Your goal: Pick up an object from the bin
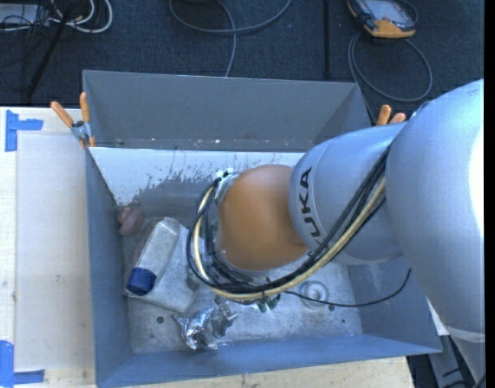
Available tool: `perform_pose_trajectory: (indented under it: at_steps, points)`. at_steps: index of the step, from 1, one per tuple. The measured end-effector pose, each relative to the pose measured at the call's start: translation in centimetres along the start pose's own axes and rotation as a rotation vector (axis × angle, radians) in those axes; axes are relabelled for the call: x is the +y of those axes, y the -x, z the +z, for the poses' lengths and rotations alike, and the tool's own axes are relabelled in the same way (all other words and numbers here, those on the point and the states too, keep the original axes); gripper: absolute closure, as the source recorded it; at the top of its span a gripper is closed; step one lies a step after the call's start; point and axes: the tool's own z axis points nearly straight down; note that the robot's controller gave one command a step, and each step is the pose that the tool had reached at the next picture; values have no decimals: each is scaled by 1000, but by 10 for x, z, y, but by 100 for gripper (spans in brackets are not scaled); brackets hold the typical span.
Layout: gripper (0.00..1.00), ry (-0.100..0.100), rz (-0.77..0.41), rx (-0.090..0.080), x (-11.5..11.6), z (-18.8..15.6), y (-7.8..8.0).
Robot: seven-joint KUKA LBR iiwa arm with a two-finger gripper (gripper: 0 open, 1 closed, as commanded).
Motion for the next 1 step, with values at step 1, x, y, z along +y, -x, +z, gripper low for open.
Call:
perform_pose_trajectory:
  at_steps: [1]
  points:
    - [0,-1,-67,-9,2,1,0]
